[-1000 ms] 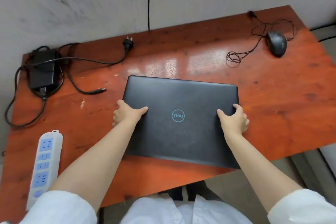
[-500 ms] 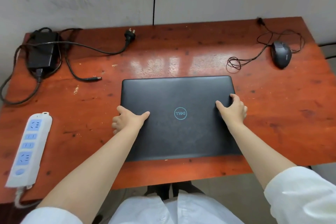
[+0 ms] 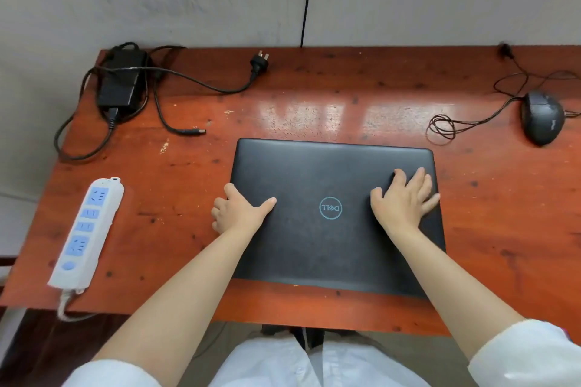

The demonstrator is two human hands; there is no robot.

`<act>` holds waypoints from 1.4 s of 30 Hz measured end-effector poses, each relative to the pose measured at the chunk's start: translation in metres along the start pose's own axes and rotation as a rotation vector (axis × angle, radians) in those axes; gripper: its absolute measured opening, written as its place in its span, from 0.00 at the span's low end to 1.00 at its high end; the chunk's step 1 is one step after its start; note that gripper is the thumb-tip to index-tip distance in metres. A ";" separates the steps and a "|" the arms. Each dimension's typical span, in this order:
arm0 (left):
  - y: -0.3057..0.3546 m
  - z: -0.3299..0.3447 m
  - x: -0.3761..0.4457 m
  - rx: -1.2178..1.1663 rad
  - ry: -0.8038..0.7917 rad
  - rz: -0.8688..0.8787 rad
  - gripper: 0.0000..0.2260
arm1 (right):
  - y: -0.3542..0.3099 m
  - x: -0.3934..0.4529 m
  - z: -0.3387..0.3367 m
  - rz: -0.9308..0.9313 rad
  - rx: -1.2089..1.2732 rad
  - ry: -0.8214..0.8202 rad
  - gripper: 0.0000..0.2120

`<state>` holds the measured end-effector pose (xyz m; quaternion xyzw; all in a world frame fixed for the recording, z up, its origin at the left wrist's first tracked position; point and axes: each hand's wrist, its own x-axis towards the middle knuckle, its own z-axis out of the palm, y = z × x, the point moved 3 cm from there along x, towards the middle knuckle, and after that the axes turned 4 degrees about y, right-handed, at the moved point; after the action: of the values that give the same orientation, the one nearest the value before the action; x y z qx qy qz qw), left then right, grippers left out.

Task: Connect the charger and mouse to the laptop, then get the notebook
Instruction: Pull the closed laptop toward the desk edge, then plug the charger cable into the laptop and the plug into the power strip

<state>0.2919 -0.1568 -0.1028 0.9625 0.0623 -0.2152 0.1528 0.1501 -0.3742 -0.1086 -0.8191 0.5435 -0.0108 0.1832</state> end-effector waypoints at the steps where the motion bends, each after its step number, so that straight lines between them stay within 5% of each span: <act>1: -0.001 -0.003 0.002 0.051 0.020 0.038 0.31 | -0.018 -0.003 0.007 -0.095 -0.017 -0.034 0.22; 5: -0.010 -0.021 0.022 0.250 0.122 0.213 0.19 | -0.100 -0.019 0.039 -0.466 -0.072 -0.159 0.20; 9: -0.028 -0.052 0.071 0.298 0.135 0.229 0.18 | -0.164 -0.032 0.071 -0.607 -0.085 -0.224 0.21; 17: -0.020 -0.091 0.194 0.366 0.170 0.720 0.20 | -0.210 -0.032 0.096 -0.489 -0.091 -0.046 0.19; 20: -0.011 -0.092 0.221 0.440 0.149 0.893 0.13 | -0.212 -0.033 0.096 -0.462 -0.092 0.013 0.19; 26: -0.015 -0.101 0.203 0.330 0.024 1.422 0.05 | -0.216 -0.035 0.095 -0.421 -0.125 0.007 0.21; 31: 0.004 -0.109 0.184 0.250 -0.038 1.630 0.04 | -0.217 -0.034 0.095 -0.401 -0.113 -0.028 0.24; 42: -0.022 -0.102 0.159 0.188 -0.059 1.537 0.06 | -0.217 -0.034 0.094 -0.411 -0.116 -0.035 0.25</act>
<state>0.4712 -0.0944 -0.0903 0.7383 -0.6457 -0.0787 0.1785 0.3489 -0.2424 -0.1227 -0.9220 0.3614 -0.0021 0.1391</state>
